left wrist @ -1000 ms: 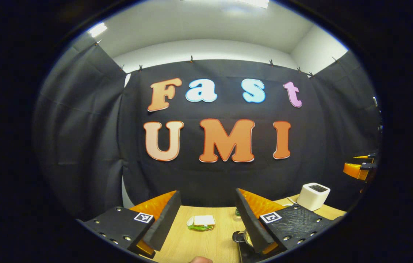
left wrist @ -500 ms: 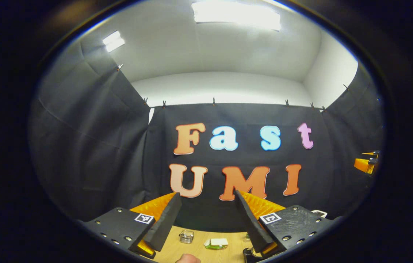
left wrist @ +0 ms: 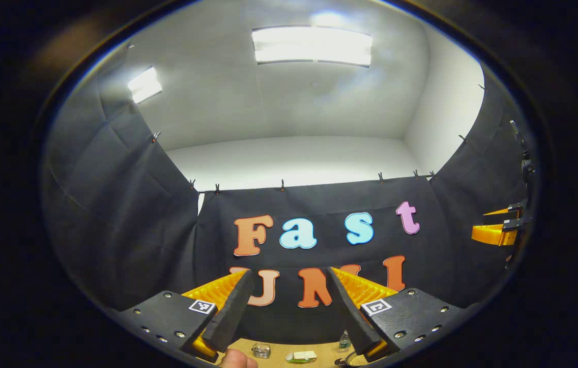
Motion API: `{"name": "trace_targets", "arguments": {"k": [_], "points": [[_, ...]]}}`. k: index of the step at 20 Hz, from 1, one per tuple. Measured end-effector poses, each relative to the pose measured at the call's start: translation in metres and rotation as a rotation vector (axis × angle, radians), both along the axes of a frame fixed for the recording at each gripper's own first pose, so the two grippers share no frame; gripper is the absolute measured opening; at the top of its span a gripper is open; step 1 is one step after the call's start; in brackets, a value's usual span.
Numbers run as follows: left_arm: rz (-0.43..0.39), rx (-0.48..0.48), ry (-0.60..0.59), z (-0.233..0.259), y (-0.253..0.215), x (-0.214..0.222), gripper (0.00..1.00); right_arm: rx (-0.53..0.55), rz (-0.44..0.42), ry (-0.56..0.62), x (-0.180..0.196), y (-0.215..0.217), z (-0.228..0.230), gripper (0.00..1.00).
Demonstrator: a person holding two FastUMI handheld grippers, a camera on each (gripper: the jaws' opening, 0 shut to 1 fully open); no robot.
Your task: First push the handle of the pot to place it horizontally, then grasp the pot with both hands and set it on the induction cooktop.
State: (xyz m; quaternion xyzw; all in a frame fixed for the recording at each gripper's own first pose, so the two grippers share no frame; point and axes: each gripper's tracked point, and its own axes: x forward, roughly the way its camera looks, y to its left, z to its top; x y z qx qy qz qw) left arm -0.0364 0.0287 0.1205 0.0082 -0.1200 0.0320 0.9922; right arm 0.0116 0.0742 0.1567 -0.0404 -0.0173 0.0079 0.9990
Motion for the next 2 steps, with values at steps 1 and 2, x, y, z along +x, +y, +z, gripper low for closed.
{"name": "trace_targets", "arguments": {"k": [1,2], "points": [[0.006,0.007,0.019,-0.0055,-0.0017,0.0003,0.88,-0.012,-0.002,0.003,-0.0005,0.0004,0.0000,0.97],[0.018,0.015,0.042,-0.0105,0.0007,0.0016,0.88,-0.017,-0.009,0.006,0.0010,-0.0005,-0.0006,0.96]]}}
